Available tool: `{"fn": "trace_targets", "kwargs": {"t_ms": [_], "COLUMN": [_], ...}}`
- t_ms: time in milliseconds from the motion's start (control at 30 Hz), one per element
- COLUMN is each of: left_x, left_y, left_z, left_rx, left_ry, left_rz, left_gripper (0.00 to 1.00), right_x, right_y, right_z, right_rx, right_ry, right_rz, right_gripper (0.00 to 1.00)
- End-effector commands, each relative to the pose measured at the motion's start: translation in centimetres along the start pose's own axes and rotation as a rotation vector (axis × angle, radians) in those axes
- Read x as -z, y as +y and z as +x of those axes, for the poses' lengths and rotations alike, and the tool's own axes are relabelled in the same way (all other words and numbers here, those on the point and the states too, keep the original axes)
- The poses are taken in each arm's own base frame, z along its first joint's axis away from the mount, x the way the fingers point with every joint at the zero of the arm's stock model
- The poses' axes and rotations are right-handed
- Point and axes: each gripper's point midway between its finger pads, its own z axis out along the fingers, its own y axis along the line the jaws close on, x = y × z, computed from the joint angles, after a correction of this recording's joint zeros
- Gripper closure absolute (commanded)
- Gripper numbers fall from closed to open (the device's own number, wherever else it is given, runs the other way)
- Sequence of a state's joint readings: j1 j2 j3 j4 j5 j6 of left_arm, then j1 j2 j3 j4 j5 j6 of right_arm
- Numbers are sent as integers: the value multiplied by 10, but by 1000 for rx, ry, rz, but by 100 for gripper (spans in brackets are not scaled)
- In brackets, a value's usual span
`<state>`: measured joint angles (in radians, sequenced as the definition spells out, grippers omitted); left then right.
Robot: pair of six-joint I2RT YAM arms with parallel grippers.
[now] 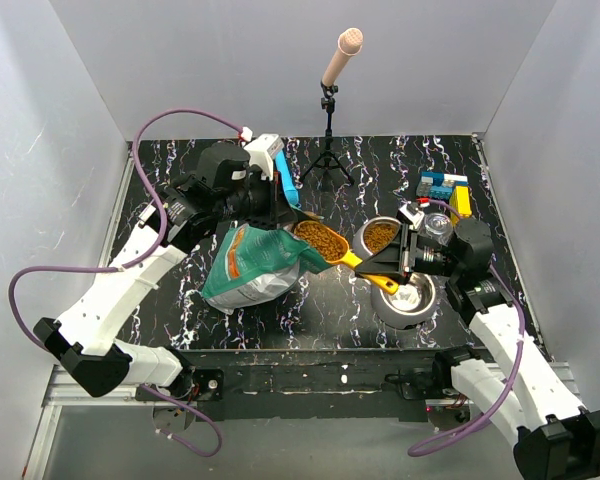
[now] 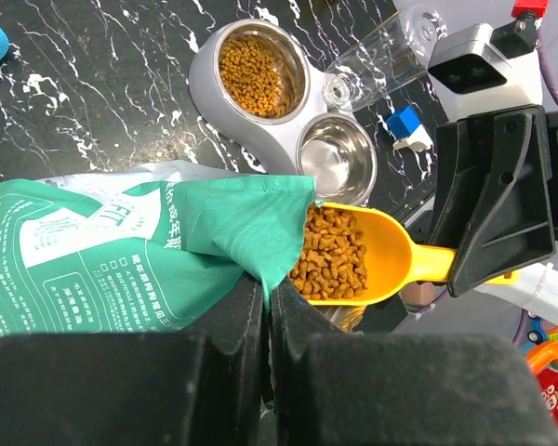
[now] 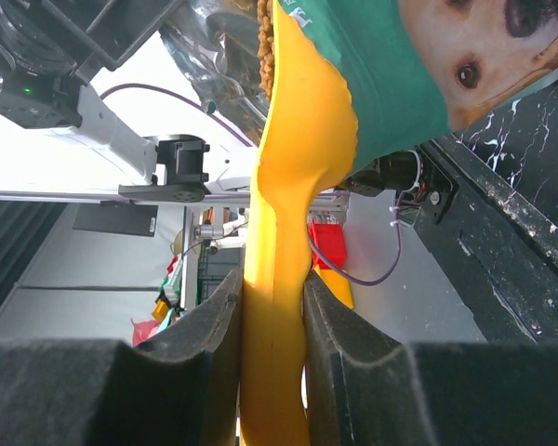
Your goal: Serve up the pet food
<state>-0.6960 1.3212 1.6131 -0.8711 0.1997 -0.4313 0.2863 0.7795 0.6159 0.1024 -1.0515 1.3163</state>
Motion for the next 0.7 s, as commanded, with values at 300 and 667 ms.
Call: {"fn": "trace_targets", "kwargs": {"t_ms": [300, 667], "left_x": [36, 39], "left_y": [-40, -42], "left_z": [-58, -55], "left_rx": [-96, -99], "left_ry": [-247, -242], "left_rz": [152, 167], "left_gripper": [100, 100], "right_x": [19, 23], "right_y": [3, 12], "right_z": [10, 21], "right_rx": [-13, -3], "right_ry": [-24, 15], "right_rz": [-17, -25], "right_gripper": [99, 99]}}
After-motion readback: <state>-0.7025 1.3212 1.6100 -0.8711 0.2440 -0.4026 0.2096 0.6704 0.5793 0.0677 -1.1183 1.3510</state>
